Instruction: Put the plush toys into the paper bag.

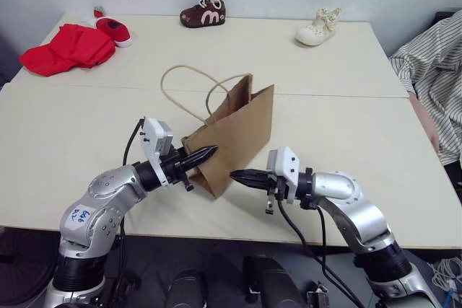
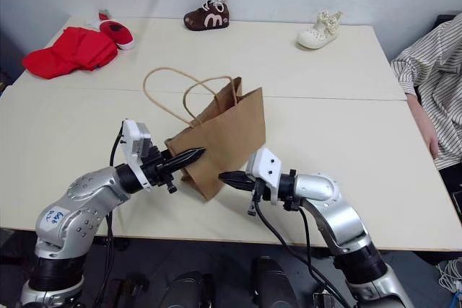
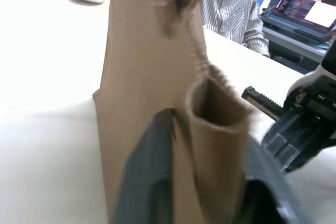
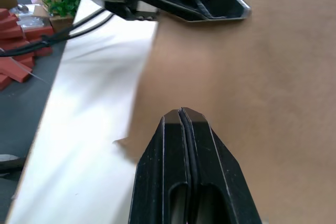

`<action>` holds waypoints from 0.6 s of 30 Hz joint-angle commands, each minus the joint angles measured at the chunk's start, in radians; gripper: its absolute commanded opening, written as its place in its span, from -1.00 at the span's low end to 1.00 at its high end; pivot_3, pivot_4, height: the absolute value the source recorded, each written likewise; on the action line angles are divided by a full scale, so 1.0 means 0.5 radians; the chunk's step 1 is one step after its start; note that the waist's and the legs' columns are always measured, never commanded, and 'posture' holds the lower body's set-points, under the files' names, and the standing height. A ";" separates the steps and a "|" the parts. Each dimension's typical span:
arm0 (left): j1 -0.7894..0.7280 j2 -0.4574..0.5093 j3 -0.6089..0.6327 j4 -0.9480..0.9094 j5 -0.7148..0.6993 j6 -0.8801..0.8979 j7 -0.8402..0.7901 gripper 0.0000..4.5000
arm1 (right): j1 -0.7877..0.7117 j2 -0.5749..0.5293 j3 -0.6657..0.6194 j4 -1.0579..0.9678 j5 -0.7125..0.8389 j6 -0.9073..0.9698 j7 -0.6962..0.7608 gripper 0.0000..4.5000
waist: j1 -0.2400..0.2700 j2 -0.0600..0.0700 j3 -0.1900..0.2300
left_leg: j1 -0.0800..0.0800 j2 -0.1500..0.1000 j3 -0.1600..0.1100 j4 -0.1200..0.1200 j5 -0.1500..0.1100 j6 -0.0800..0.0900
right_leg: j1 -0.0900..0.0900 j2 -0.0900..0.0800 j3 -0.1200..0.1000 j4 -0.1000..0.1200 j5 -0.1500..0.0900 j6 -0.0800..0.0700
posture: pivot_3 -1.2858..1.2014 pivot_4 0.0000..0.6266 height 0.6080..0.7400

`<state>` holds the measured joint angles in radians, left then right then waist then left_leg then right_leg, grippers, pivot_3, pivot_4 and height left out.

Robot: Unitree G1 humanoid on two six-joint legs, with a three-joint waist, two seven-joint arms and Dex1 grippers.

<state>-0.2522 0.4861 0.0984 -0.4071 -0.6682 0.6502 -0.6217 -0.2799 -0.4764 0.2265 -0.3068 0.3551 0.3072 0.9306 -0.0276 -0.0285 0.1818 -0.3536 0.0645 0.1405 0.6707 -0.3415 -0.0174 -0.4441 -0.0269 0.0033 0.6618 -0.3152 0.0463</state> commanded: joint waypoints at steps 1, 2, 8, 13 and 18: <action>-0.093 0.223 0.066 0.089 -0.134 0.009 -0.383 -0.99 | 0.124 -0.140 -0.223 -0.204 0.186 0.107 0.028 -1.00 | -0.001 0.000 0.000 | 0.000 0.000 0.000 0.000 0.000 0.000 | 0.000 0.000 0.000 0.000 0.000 0.000 | 0.03 -0.52 1.00; -0.138 0.303 0.076 0.158 -0.172 0.028 -0.520 -0.99 | 0.172 -0.190 -0.285 -0.227 0.215 0.113 0.042 -1.00 | -0.001 0.000 0.000 | 0.000 0.000 0.000 0.000 0.000 0.000 | 0.000 0.000 0.000 0.000 0.000 0.000 | 0.03 -0.52 1.00; -0.556 0.603 -0.159 0.778 -0.043 -0.170 -1.425 -0.99 | 0.561 -0.578 -0.780 -0.198 0.276 -0.021 0.250 -1.00 | 0.015 0.000 0.000 | 0.000 -0.003 0.000 0.003 0.000 0.001 | 0.001 0.001 -0.002 -0.002 0.000 0.000 | 0.03 -0.52 1.00; -0.826 0.548 -0.395 1.280 0.264 -0.587 -1.864 -0.99 | 0.706 -0.654 -1.100 -0.037 0.299 -0.287 0.409 -1.00 | 0.004 0.000 0.000 | 0.000 -0.005 0.005 0.007 -0.001 0.002 | 0.002 0.006 0.000 -0.002 0.001 0.002 | 0.03 -0.52 1.00; -1.030 0.457 -0.478 1.602 0.437 -0.839 -1.967 -0.99 | 0.749 -0.599 -1.165 -0.005 0.325 -0.326 0.372 -1.00 | 0.000 0.000 0.000 | -0.002 -0.001 0.006 0.014 -0.002 0.001 | 0.002 0.008 0.002 0.001 0.001 0.002 | 0.03 -0.52 1.00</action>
<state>-0.7540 0.7084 -0.1332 0.3758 -0.4783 0.2688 -1.5021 0.0873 -0.7810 -0.3290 -0.3010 0.4951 0.1566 1.1197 -0.0276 -0.0285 0.1819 -0.3544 0.0643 0.1437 0.6775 -0.3425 -0.0166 -0.4430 -0.0231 0.0045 0.6622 -0.3147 0.0472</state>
